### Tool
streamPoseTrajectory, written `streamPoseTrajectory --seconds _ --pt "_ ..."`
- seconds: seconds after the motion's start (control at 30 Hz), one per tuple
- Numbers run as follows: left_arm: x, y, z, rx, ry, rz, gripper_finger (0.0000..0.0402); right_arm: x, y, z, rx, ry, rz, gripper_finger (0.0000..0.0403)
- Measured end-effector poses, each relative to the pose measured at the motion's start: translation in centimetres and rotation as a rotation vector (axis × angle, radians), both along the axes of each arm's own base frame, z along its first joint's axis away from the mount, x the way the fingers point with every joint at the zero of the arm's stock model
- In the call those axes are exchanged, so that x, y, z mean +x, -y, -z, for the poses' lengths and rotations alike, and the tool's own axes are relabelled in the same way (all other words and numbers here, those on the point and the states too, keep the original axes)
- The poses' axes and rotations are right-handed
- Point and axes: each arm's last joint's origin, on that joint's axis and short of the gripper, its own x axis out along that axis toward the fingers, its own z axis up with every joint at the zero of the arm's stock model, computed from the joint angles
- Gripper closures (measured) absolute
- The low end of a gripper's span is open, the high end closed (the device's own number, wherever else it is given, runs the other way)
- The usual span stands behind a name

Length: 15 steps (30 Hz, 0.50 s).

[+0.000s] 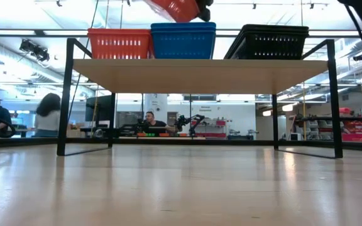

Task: Stack baskets on shelf by color
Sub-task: Stack the orange bin on top of the orange bin on the shelf

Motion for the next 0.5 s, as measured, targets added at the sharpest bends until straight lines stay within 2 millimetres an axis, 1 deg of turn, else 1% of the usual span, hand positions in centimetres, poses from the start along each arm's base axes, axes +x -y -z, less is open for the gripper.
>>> streamPoseTrajectory --seconds 0.2,0.3,0.43,0.5 --pt "-3.4 -0.4 -1.1 -0.019 0.037 0.012 0.0276 1.8 -0.1 1.9 0.029 -0.037 -0.022 0.0398" --pt "-4.6 -0.4 -1.0 -0.012 0.01 0.03 0.0276 3.2 -0.2 3.0 0.04 -0.022 -0.042 0.0398" --pt "-4.6 -0.2 -0.3 -0.019 -0.055 0.048 0.0276 5.2 0.0 4.4 0.032 0.022 -0.058 0.0397" --pt "-4.5 -0.2 -0.4 -0.02 -0.05 0.051 0.0276 5.9 0.2 4.8 0.023 0.05 -0.064 0.0397"
